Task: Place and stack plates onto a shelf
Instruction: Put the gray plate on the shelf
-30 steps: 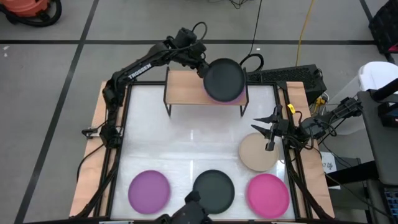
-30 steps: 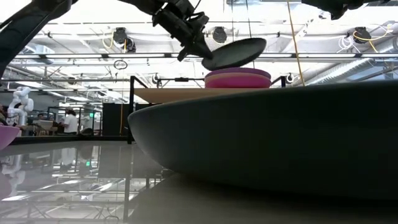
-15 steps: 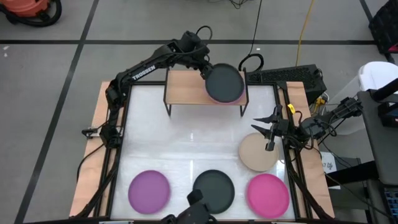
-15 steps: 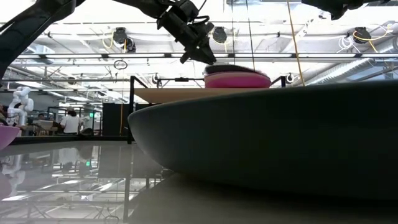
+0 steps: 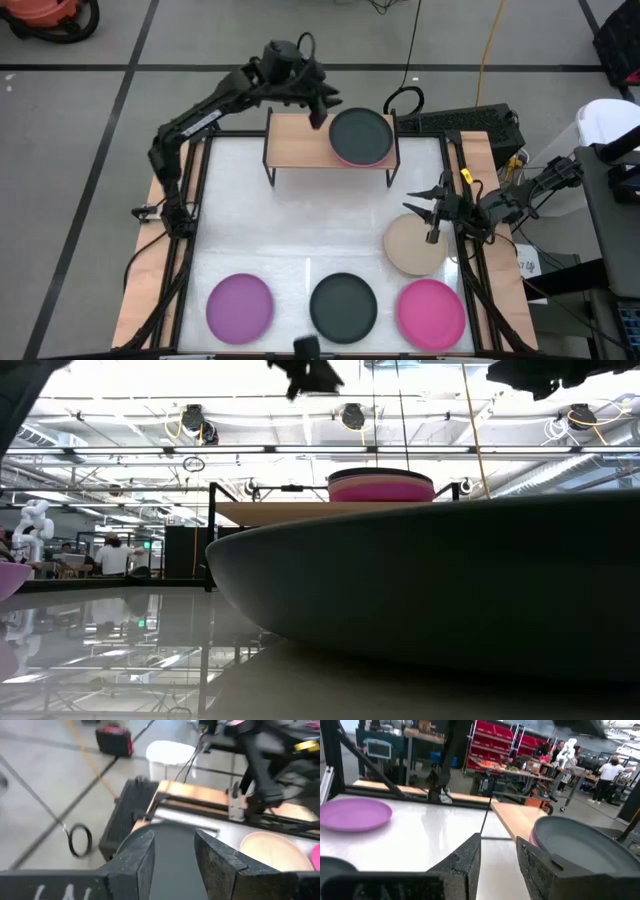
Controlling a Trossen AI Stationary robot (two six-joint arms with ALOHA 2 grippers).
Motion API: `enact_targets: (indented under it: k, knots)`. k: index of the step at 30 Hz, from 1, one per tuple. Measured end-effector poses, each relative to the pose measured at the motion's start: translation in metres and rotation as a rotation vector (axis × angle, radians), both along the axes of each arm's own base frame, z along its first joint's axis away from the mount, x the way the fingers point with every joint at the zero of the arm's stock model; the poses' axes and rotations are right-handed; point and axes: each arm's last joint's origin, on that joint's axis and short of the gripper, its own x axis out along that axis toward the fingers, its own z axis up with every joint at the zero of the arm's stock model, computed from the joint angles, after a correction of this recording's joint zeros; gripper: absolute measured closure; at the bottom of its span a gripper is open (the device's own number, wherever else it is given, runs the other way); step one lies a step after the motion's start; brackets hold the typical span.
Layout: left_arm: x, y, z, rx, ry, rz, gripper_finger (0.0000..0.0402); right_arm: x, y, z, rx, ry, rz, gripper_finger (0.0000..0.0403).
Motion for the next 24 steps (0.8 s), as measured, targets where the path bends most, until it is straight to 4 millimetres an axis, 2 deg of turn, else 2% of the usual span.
enact_targets:
  k: [6, 10, 14, 16, 19, 24]
  knots:
    - [-0.008, -0.061, 0.034, 0.147, -0.052, -0.066, 0.0286, 0.000, 0.000, -0.003, 0.030, 0.020, -0.006, 0.0293]
    - [-0.010, -0.100, 0.037, 0.207, -0.058, -0.116, 0.0294, 0.001, 0.001, -0.005, 0.034, 0.027, -0.007, 0.0293]
    - [-0.018, -0.123, 0.021, 0.256, -0.050, -0.098, 0.0296, 0.004, 0.002, -0.006, 0.026, 0.042, -0.008, 0.0293]
    - [-0.031, -0.130, 0.010, 0.256, -0.073, -0.092, 0.0296, 0.005, 0.002, -0.007, 0.022, 0.048, -0.008, 0.0293]
    - [-0.050, -0.136, -0.013, 0.229, -0.140, -0.076, 0.0296, 0.006, 0.003, -0.008, 0.023, 0.050, -0.009, 0.0293]
    - [-0.088, -0.147, -0.065, 0.154, -0.317, -0.045, 0.0296, 0.012, 0.005, -0.004, 0.024, 0.062, -0.018, 0.0293]
